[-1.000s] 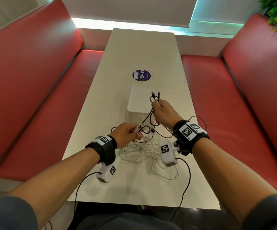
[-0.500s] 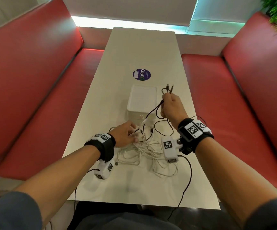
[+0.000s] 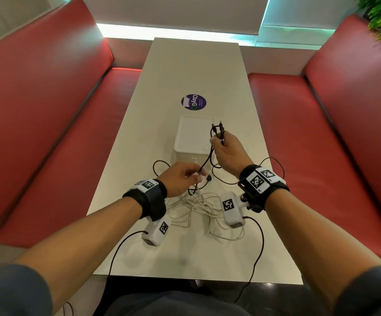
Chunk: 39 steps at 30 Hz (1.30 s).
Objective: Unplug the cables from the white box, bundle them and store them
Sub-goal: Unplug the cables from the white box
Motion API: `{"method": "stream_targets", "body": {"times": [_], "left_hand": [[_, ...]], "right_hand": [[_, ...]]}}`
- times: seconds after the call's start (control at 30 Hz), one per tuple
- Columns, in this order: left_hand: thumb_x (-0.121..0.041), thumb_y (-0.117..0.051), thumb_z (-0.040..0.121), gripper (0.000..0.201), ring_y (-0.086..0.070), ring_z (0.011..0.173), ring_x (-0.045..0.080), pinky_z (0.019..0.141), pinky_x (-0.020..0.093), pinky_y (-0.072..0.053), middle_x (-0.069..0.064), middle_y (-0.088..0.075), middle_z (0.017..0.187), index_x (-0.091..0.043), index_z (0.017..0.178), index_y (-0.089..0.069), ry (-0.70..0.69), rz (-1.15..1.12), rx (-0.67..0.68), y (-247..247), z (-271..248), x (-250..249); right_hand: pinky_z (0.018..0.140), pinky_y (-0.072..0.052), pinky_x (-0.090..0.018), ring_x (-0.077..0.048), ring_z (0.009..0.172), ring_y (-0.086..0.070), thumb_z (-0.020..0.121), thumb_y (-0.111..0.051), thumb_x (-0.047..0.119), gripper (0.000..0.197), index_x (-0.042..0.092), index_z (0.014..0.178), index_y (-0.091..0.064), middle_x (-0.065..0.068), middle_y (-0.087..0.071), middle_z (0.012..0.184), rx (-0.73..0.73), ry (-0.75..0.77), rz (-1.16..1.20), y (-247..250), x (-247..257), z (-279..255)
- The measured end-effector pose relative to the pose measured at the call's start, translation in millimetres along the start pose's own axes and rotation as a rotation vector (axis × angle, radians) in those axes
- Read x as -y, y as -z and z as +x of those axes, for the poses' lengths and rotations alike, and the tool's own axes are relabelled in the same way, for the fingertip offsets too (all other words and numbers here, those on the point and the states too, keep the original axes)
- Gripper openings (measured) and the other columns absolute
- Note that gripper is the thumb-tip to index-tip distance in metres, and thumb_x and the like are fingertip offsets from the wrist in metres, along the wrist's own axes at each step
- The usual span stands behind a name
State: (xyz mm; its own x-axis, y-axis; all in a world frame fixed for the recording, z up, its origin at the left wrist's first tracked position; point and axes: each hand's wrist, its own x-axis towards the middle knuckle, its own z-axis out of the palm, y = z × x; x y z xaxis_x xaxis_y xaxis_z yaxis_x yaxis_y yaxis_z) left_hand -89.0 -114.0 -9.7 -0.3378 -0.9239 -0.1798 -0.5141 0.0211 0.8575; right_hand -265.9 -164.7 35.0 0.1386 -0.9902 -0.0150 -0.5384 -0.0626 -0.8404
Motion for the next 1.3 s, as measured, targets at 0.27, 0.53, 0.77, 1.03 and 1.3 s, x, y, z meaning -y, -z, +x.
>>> {"method": "stream_targets", "body": {"times": [0.27, 0.53, 0.77, 1.03, 1.3], "left_hand": [[-0.03, -0.059, 0.096, 0.015, -0.068, 0.094, 0.007, 0.092, 0.029, -0.051, -0.01, -0.074, 0.094, -0.024, 0.096, -0.073, 0.026, 0.074, 0.017, 4, 4, 4], [-0.024, -0.04, 0.105, 0.029, -0.062, 0.079, 0.013, 0.081, 0.034, -0.05, -0.002, -0.07, 0.08, -0.013, 0.092, -0.065, -0.002, 0.019, -0.024, 6, 8, -3], [-0.019, -0.042, 0.103, 0.033, -0.051, 0.056, 0.004, 0.057, 0.017, -0.041, 0.0, -0.064, 0.071, -0.018, 0.077, -0.062, -0.071, 0.015, -0.033, 6, 6, -10], [-0.02, -0.045, 0.101, 0.028, -0.064, 0.08, 0.006, 0.076, 0.023, -0.047, -0.005, -0.072, 0.085, -0.014, 0.082, -0.065, 0.03, 0.249, 0.078, 1, -4, 30], [-0.015, -0.039, 0.103, 0.033, -0.064, 0.08, 0.009, 0.078, 0.021, -0.046, -0.006, -0.07, 0.081, -0.018, 0.081, -0.064, 0.015, 0.275, 0.016, 11, -1, 27]], "right_hand": [[0.057, -0.035, -0.032, -0.014, 0.054, -0.04, 0.097, -0.043, 0.023, 0.027, 0.02, 0.07, -0.043, 0.007, -0.047, 0.061, 0.014, -0.035, -0.034, -3, -11, -3], [0.069, -0.045, -0.034, -0.013, 0.073, -0.056, 0.098, -0.037, 0.063, 0.057, 0.012, 0.101, -0.063, 0.007, -0.059, 0.079, 0.105, 0.0, -0.043, -6, -10, -11], [0.064, -0.045, -0.017, -0.014, 0.074, -0.072, 0.097, -0.06, 0.037, 0.025, 0.015, 0.109, -0.063, -0.01, -0.076, 0.074, 0.347, 0.069, 0.087, -17, -15, -20], [0.062, -0.037, -0.025, -0.001, 0.062, -0.047, 0.101, -0.049, 0.035, 0.024, 0.023, 0.084, -0.063, 0.017, -0.051, 0.069, -0.177, -0.04, 0.255, 3, -4, 9], [0.058, -0.037, -0.028, -0.022, 0.076, -0.059, 0.104, -0.042, 0.045, 0.034, 0.017, 0.092, -0.059, -0.003, -0.064, 0.085, 0.372, 0.117, -0.465, -15, 1, -17]]}}
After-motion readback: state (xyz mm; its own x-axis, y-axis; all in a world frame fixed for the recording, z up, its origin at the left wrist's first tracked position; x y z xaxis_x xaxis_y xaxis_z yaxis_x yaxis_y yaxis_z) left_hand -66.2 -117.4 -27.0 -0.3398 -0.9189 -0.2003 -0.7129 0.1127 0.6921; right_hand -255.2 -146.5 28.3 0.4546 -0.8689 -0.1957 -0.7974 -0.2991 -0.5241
